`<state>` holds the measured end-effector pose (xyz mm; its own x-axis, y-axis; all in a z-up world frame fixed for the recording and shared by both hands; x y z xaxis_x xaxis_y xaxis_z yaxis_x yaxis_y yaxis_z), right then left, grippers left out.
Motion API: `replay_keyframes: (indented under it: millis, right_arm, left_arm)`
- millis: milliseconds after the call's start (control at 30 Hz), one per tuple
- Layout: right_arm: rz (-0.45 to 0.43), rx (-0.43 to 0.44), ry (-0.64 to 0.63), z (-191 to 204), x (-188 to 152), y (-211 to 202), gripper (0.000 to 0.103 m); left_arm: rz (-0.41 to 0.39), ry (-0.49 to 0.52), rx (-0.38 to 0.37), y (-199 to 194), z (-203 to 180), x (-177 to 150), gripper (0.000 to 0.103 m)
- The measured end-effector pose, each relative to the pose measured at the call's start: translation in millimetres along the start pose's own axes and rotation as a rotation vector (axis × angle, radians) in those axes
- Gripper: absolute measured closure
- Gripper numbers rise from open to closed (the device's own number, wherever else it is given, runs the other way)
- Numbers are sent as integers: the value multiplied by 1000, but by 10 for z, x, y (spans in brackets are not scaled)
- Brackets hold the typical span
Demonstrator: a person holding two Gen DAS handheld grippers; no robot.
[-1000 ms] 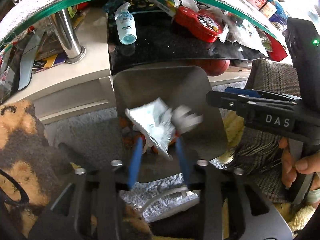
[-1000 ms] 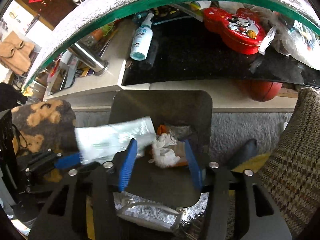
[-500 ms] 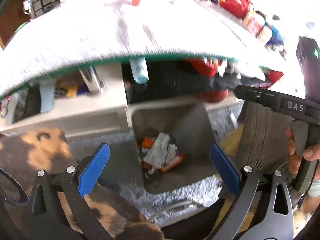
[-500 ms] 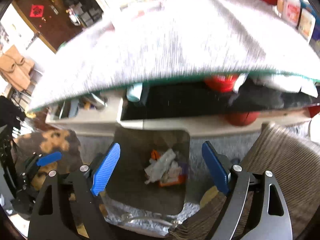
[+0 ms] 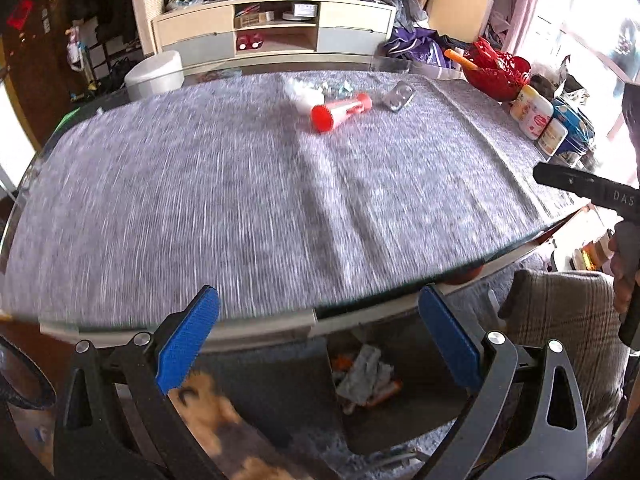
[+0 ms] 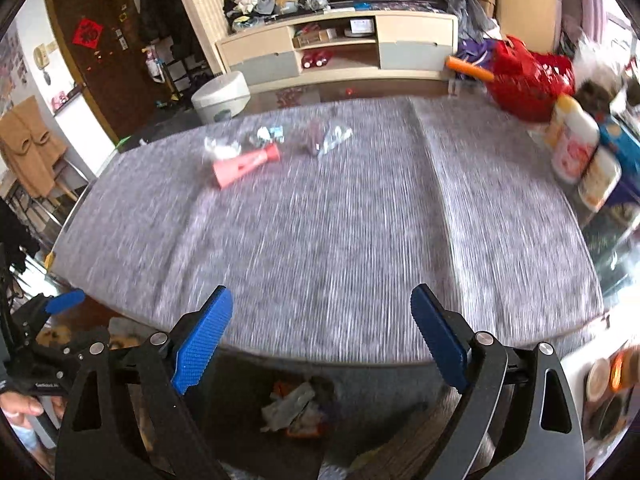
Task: Collect trash
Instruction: 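Grasp the red-orange horn with the left tool while the right tool grasps the blister pack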
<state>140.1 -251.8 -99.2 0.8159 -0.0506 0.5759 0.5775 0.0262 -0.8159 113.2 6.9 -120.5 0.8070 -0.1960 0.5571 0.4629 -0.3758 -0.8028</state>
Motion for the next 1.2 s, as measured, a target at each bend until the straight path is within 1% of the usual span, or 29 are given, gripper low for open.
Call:
replay_keyframes:
  millis: [133, 200, 267, 367, 467, 533, 567, 733, 900, 1000, 1067, 1167, 1200]
  right_arm:
    - [-5, 10, -11, 39, 327, 208, 12]
    - [-9, 11, -9, 45, 466, 309, 12]
    - [-12, 22, -5, 51, 638, 474, 12]
    - [-4, 21, 0, 51, 805, 700, 12]
    - [6, 16, 3, 34, 959, 955, 15]
    - [18, 21, 8, 26, 1038, 1099, 21]
    - [23, 25, 11, 37, 1069, 1166, 22]
    - [25, 45, -3, 144, 1213, 1396, 29]
    - [16, 38, -39, 246, 1341, 1539, 31]
    - [32, 35, -50, 264, 1365, 1633, 36]
    - [38, 37, -57, 275, 1375, 1683, 38]
    - [49, 48, -62, 273, 1383, 1751, 45]
    - [49, 50, -64, 282, 1385, 1762, 50]
  left_arm:
    - [-3, 21, -12, 115, 23, 342, 8]
    - [-8, 25, -33, 189, 30, 515, 8]
    - [-10, 38, -37, 306, 33, 717, 8]
    - [1, 42, -53, 516, 47, 948, 8]
    - [20, 40, -61, 722, 73, 1105, 8]
    - [37, 44, -53, 881, 109, 1212, 9]
    - [41, 42, -52, 948, 130, 1264, 9]
    - [47, 37, -66, 1195, 210, 1466, 9]
    - [60, 48, -72, 1436, 246, 1559, 11]
    - [63, 57, -78, 1538, 251, 1593, 13]
    - [62, 72, -82, 1598, 237, 1627, 15]
    - [59, 84, -89, 1650, 234, 1672, 18]
    - [58, 88, -90, 1673, 226, 1687, 23]
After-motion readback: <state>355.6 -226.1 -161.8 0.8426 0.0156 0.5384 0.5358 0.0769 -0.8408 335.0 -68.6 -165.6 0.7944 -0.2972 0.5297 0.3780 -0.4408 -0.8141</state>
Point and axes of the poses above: each gripper's, at about its wrist camera, not at the fingertips, and y roughly the way its jaws point, z to its left, x to its top, the point moved 1 cm from there along y, roughly the way its jaws point, and after that the axes turned 10 degrees about -x, right-handed, at the moved point
